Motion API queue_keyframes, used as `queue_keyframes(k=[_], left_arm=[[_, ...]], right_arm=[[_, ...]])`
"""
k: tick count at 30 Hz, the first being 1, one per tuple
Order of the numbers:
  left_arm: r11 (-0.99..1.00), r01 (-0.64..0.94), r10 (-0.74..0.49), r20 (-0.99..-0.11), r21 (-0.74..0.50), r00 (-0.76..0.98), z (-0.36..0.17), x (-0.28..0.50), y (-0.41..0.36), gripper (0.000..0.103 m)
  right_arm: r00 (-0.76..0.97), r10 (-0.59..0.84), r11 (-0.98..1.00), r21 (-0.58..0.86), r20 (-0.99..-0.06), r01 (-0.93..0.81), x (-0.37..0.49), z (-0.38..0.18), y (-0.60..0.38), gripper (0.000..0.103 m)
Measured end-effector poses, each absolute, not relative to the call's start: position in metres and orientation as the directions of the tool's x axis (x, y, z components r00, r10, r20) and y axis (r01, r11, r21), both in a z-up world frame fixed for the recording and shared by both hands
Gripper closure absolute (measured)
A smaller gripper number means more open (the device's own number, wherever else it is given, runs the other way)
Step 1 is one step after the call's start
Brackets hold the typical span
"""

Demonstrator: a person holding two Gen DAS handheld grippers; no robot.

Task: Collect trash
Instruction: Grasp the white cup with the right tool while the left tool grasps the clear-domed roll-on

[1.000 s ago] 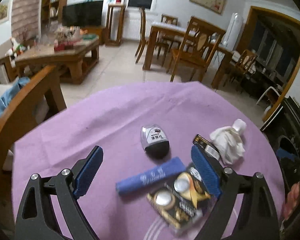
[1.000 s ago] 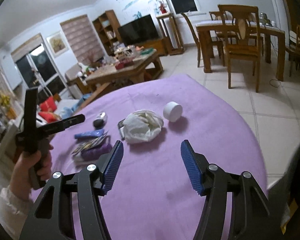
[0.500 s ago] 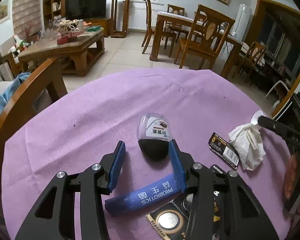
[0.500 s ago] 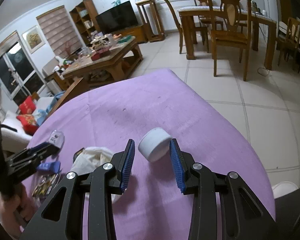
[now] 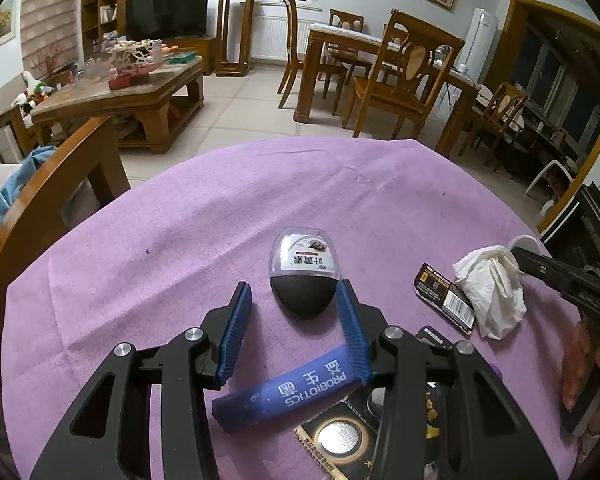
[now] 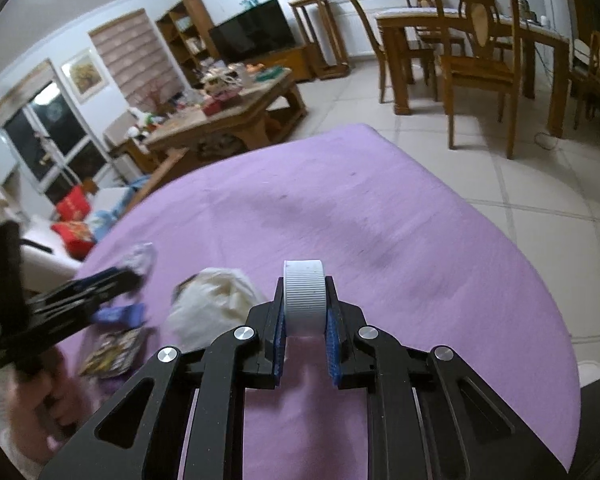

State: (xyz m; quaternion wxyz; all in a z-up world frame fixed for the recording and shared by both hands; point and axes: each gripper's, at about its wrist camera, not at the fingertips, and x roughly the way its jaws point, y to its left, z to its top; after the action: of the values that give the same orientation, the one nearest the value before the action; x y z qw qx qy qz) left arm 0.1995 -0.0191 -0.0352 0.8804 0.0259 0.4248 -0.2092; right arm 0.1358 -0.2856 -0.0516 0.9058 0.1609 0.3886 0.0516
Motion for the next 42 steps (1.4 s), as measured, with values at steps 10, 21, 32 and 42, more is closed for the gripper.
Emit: queue_keyframes(k=[10, 21, 32, 42], left_arm=[[0.91, 0.4, -0.335, -0.763, -0.109, 0.553, -0.035, 0.206, -0.032, 0.054], [0.9, 0.401, -0.389, -0.73, -0.172, 0.561, -0.033, 0.199, -0.022, 0.065], [0.866, 0.469, -0.459, -0.648, -0.172, 0.608, -0.014, 0.178, -0.029, 0.084], [0.897, 0.426, -0.373, -0.72, -0.119, 0.586, -0.024, 0.193, -0.039, 0.027]], right_arm=[[0.774, 0.292, 0.919, 0.39, -0.562, -0.063, 0.069, -0.028, -0.285, 0.086], [0.804, 0.292, 0.901, 0.432, -0.519, -0.048, 0.062, -0.029, -0.295, 0.086], [0.854, 0.318, 0.857, 0.51, -0.412, -0.073, 0.047, -0.021, -0.318, 0.086], [0.854, 0.329, 0.849, 0.522, -0.402, -0.081, 0.042, -0.019, -0.316, 0.086]])
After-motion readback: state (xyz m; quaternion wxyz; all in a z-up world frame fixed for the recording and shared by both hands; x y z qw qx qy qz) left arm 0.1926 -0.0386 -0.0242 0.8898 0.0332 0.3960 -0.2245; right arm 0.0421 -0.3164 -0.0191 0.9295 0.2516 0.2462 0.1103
